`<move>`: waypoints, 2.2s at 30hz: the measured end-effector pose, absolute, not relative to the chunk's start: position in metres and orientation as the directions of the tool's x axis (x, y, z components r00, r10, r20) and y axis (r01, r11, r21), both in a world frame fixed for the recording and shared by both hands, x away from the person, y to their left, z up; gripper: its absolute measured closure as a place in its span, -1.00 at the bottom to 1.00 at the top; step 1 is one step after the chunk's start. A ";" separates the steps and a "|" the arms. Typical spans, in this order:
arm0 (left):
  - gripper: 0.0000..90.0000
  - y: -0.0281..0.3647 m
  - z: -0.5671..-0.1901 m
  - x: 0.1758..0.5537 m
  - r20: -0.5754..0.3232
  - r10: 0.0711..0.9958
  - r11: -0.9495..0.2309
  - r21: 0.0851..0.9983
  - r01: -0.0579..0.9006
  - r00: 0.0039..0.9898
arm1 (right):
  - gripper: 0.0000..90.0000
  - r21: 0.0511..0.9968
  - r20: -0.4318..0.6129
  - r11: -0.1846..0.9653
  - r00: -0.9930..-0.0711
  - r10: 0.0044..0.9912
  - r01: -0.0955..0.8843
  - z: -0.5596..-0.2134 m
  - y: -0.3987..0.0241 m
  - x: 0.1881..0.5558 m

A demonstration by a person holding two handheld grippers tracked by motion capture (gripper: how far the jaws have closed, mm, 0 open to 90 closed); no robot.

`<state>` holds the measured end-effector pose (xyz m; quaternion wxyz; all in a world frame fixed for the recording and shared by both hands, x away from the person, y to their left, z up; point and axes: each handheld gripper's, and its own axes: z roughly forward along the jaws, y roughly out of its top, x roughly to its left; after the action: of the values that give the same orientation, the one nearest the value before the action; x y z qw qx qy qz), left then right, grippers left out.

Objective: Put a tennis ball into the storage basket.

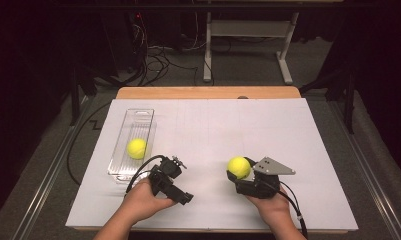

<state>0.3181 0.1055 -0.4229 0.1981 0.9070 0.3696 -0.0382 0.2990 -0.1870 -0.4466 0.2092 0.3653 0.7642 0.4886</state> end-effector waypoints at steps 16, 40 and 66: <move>-0.98 0.107 -0.421 0.315 -0.213 0.656 -0.645 0.341 0.684 0.724 | -0.40 0.904 0.020 0.289 -0.705 0.709 0.316 -0.456 -0.167 0.295; -0.98 0.101 -0.423 0.314 -0.218 0.644 -0.660 0.325 0.677 0.733 | -0.40 0.902 0.027 0.318 -0.771 0.636 0.294 -0.460 -0.140 0.289; -0.98 0.088 -0.392 0.331 -0.235 0.684 -0.676 0.155 0.721 0.691 | -0.40 0.901 0.019 0.330 -0.785 0.620 0.283 -0.461 -0.136 0.288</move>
<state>0.3315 0.0876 -0.3920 0.1182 0.9119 0.3850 -0.0787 0.2878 -0.1357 -0.4606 0.1669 0.2827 0.7983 0.5049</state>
